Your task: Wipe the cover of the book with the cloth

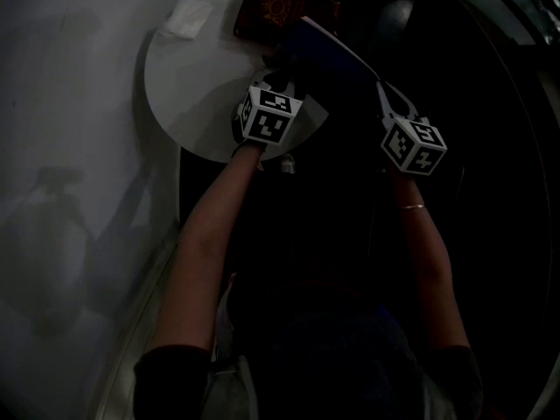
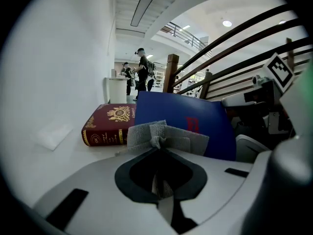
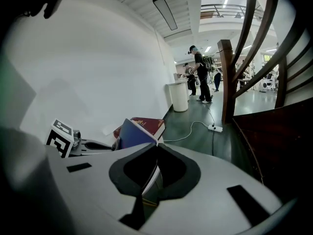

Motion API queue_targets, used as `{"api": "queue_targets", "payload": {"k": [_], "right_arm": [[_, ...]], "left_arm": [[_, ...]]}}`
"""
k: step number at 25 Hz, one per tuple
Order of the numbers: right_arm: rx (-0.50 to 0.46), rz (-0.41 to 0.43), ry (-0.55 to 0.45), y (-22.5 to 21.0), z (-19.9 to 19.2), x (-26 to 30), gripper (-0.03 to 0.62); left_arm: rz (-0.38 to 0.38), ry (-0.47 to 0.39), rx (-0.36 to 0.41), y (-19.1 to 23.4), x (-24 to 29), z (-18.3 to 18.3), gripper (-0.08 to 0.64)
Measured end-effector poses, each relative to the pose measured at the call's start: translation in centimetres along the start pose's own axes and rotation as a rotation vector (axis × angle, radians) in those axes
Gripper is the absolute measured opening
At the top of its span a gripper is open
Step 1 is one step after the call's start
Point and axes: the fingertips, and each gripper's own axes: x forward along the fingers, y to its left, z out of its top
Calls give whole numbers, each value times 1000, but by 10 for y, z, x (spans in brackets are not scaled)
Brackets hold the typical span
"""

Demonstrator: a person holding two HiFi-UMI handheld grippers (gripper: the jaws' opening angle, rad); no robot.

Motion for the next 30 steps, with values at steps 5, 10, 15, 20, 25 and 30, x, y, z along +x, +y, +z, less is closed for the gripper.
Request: {"api": "queue_targets", "payload": {"k": [5,10,15,20,25,30], "right_arm": [[-5,2,8,-1,0,1,31],[-11,17,13,0,0,6,31],[-30,46,17,9,4,15,31],[-54,84,23,26,6,28,31],[-42,121,40,42,1,32,31],[10,160,93,57,-25,34,31]], "left_arm": [[40,6,-37,22,2,0,26],[99,-9,-94,44,-8,0,26],[160,-65,-135,68,-36,6,26],[239,-121,-162,92,-69,8,25],[297,-156,-197,103,-108,8,25],[328,-192,-219,103,-135,5,26]]}}
